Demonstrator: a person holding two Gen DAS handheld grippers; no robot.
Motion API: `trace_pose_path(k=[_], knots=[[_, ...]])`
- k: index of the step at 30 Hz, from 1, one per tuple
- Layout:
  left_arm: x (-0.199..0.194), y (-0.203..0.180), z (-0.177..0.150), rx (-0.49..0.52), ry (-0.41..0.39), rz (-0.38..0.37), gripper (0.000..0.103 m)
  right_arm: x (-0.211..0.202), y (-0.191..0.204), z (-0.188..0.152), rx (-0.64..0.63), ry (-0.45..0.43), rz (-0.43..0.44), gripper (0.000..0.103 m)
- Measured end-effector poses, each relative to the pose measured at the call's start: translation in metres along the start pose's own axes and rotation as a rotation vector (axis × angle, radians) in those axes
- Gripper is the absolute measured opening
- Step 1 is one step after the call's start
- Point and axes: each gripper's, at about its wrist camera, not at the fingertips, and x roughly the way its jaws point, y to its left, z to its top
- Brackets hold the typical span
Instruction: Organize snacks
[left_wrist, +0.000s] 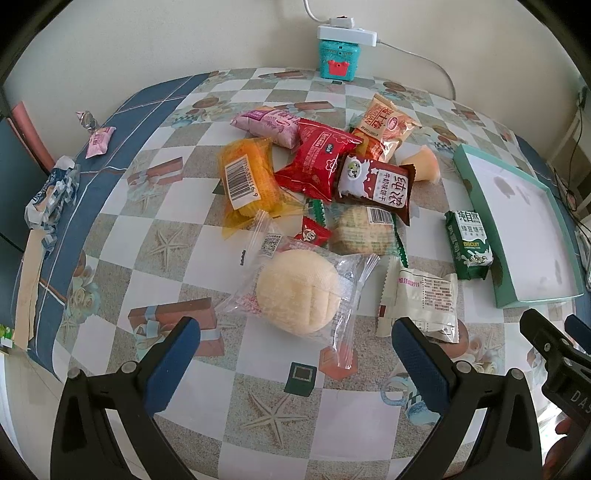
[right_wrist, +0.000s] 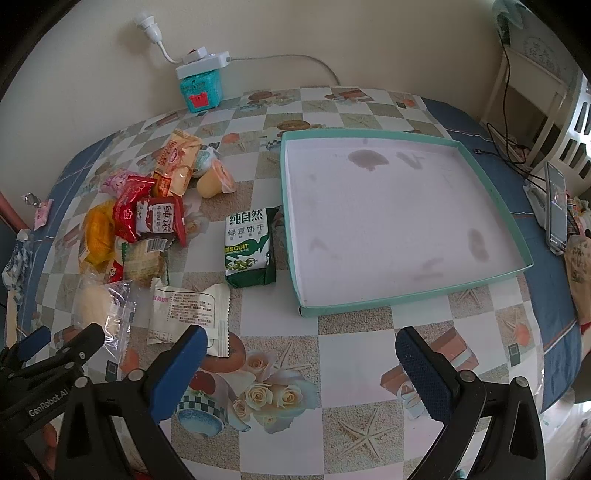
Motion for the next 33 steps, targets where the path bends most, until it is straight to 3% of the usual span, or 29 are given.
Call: trace_pose_path(k=[33], knots=[[0.0012,0.0008,-0.0007,-0.001,0.005,0.0,0.103,0.0016,0.0012,-0.002,0.003,0.002,-0.005,0.103]])
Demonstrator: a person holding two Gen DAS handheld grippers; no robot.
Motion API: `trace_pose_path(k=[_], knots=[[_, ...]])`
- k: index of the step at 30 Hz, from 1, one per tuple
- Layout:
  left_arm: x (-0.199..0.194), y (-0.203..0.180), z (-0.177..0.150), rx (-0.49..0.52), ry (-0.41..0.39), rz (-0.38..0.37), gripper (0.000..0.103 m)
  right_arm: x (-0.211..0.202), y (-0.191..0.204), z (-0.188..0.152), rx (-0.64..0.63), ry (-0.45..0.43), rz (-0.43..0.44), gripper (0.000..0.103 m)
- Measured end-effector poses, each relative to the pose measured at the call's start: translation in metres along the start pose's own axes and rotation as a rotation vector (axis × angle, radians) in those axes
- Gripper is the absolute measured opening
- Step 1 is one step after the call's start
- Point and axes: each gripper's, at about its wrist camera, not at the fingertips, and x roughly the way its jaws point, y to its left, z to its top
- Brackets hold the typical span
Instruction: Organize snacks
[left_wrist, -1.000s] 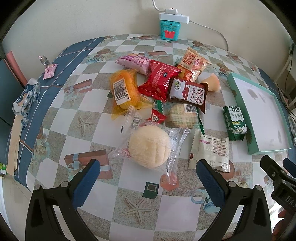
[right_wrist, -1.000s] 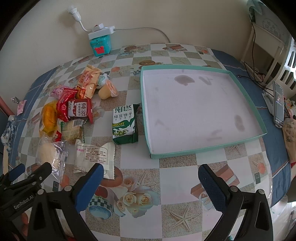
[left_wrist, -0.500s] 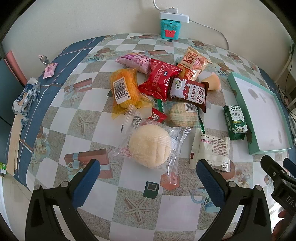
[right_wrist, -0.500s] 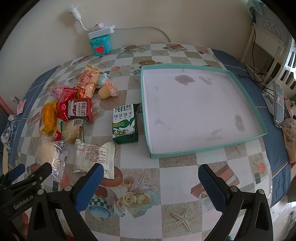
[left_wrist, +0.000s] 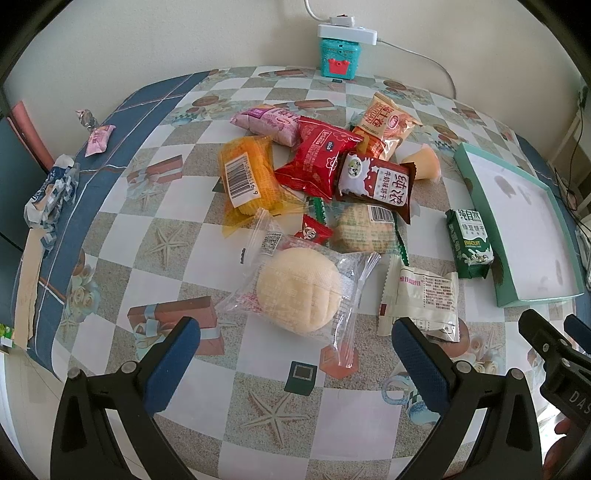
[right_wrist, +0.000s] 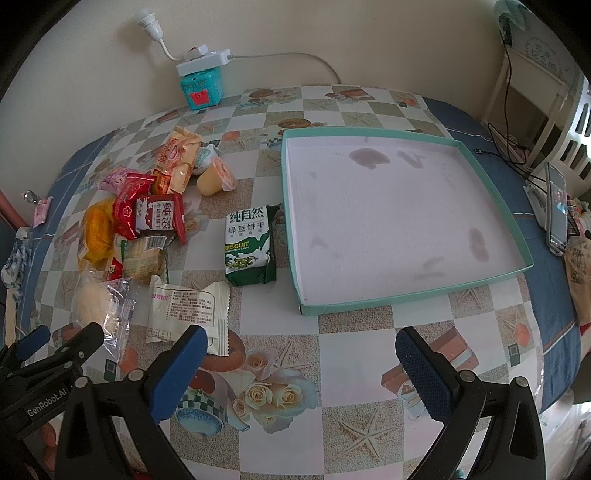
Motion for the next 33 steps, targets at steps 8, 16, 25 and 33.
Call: trace_pose_path(k=[8,16,25,33], knots=[[0.002,0.0,0.0,-0.004,0.008,-0.011,0.103,0.002,0.002,0.0,-0.008,0.007,-0.01,0.103],[0.004,0.002,0.0,-0.013,0.015,-0.031,0.103,0.003,0.006,0.001,-0.023,0.013,-0.023,0.103],[0.011,0.017,0.005,-0.071,0.019,-0.053,0.103,0.014,0.026,0.005,-0.063,0.035,-0.004,0.103],[0.025,0.027,0.018,-0.101,0.033,-0.062,0.103,0.03,0.057,0.009,-0.146,0.044,0.007,0.103]])
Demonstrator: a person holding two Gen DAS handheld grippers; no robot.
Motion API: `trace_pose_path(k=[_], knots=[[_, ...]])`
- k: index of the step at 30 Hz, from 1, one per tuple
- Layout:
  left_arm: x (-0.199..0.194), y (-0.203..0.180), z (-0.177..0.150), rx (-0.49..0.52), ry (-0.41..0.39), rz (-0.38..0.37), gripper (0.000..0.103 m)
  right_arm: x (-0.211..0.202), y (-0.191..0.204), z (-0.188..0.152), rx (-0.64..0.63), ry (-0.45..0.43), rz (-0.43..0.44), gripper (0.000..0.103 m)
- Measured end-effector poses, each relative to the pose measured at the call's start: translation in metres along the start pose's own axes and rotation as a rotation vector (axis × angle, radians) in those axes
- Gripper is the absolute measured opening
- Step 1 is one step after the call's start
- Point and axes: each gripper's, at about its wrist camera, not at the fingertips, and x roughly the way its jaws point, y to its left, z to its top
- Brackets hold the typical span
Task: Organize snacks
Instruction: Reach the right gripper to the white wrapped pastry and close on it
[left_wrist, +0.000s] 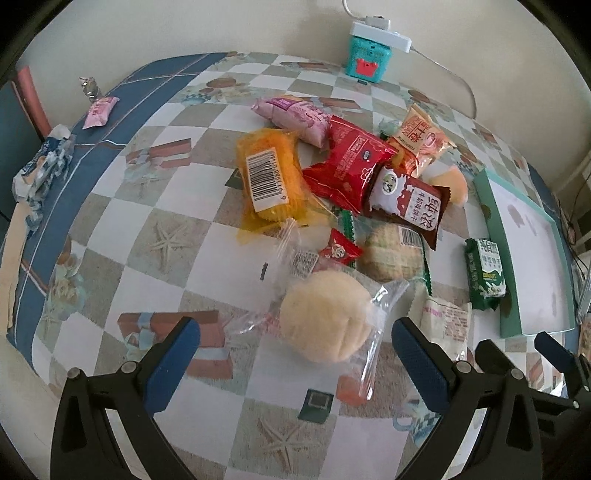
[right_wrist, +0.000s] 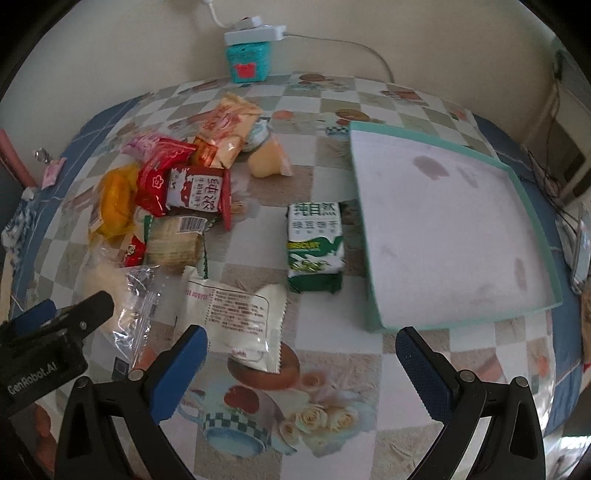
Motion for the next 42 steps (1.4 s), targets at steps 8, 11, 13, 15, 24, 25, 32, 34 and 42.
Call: trace_pose_path(k=[8,11,13,15,24,25,32,34,42], knots=[[0.016,0.002,0.009,-0.014,0.043,-0.015,0.103,0.024,0.018,0.004,-0.067,0.053,-0.002,0.103],[0.017,0.004,0.009,-0.004,0.044,-0.017,0.103,0.03,0.022,0.005,-0.075,0.067,-0.006,0.103],[0.017,0.009,0.01,-0.002,0.044,-0.021,0.103,0.032,0.023,0.006,-0.075,0.067,-0.001,0.103],[0.016,0.016,0.009,-0.004,0.047,-0.026,0.103,0.031,0.023,0.007,-0.078,0.066,-0.004,0.103],[0.01,0.05,0.005,-0.048,0.052,-0.015,0.103,0.033,0.022,0.008,-0.082,0.066,0.015,0.103],[0.009,0.055,0.005,-0.057,0.053,-0.015,0.103,0.033,0.023,0.008,-0.085,0.067,0.02,0.103],[0.0,0.065,0.011,-0.1,0.035,-0.047,0.103,0.033,0.042,0.004,-0.141,0.072,0.072,0.103],[-0.001,0.058,0.015,-0.088,0.031,-0.059,0.103,0.033,0.047,0.004,-0.147,0.073,0.087,0.103],[0.011,0.037,0.024,-0.075,0.049,-0.07,0.103,0.036,0.06,0.001,-0.148,0.102,0.164,0.102]])
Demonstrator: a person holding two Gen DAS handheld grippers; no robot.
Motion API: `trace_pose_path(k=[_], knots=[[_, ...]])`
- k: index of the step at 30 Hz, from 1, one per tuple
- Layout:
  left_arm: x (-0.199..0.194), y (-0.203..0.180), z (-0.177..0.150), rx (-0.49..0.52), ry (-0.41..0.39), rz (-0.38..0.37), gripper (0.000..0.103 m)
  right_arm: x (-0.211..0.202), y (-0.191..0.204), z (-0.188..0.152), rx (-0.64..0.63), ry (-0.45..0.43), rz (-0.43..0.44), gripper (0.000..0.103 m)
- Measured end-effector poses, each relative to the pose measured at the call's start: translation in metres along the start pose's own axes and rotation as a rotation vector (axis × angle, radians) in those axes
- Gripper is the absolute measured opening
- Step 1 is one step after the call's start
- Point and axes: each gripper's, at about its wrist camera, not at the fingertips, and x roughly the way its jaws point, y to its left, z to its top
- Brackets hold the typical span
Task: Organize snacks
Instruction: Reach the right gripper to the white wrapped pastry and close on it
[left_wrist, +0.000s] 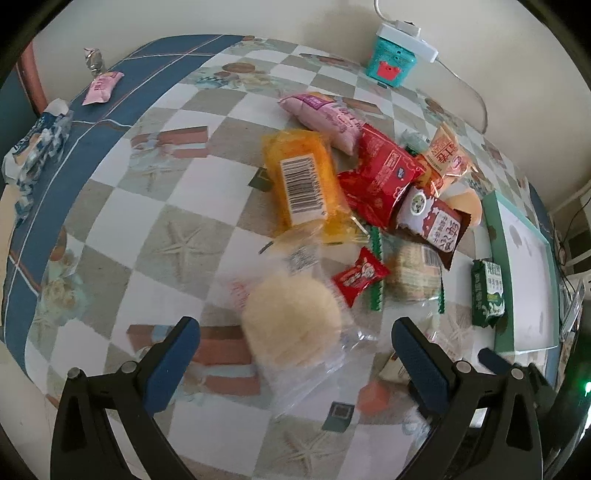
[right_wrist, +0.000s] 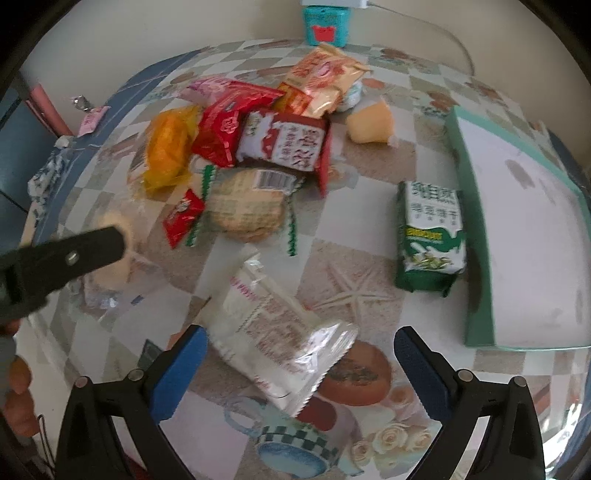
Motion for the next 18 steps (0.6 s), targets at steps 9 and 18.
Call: trace_pose_path(k=[9,18], knots=[[0.012,-0.004,0.003,-0.01,0.018,0.034,0.103,0.009,0.026,-0.004,-0.073,0.039,0.014,0.102],[0.01,0.003,0.0,-0.013,0.012,0.06,0.103,0.026,0.033,-0.001,-0.075,0.038,-0.043,0.099]])
